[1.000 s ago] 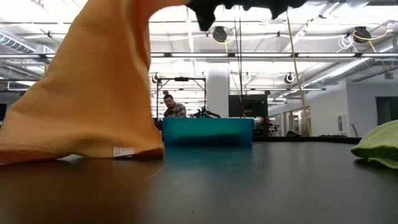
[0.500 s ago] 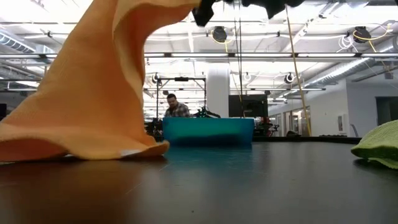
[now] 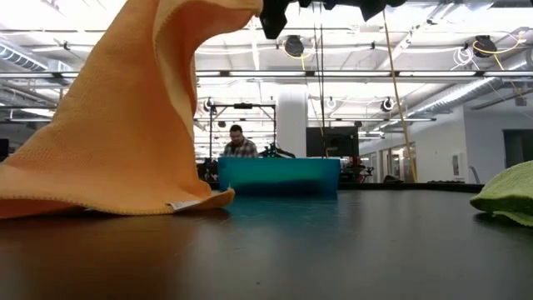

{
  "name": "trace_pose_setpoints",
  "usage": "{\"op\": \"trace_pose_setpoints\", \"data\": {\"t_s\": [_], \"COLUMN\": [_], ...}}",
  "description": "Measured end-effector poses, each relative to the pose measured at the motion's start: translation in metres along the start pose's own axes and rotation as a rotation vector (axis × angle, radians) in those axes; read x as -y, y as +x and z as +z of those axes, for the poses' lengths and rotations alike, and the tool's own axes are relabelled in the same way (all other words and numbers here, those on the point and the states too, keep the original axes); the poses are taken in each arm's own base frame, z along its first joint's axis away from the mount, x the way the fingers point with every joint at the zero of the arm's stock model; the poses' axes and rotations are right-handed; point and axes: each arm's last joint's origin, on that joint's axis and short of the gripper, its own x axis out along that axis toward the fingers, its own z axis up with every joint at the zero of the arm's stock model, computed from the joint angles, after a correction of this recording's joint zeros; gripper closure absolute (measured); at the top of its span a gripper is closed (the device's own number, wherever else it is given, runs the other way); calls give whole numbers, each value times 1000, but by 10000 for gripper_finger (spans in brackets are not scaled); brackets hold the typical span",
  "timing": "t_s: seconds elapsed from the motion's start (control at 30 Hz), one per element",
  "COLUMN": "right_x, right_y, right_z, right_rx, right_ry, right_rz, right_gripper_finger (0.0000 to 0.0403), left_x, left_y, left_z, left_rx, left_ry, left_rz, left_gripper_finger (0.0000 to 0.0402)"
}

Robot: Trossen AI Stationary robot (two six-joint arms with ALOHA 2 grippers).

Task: Fold microfiber towels
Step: Fold the orange microfiber towel

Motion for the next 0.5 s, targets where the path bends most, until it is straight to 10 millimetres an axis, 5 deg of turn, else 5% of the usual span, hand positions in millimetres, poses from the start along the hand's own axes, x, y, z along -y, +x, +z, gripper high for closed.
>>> {"op": "trace_pose_setpoints", "data": {"t_s": [0.5], "right_x": [11], "right_y": [11], "right_z": [-23], "right_rx": [-108], "right_ry": [52], "right_rz": [-42], "right_gripper_finger": [125], "left_x": [-8], "left_y": [3], "left_z": [-2], "left_rx": [-13], "left_ry": [-15], "left_rz": [26], "left_gripper_finger": [396]}}
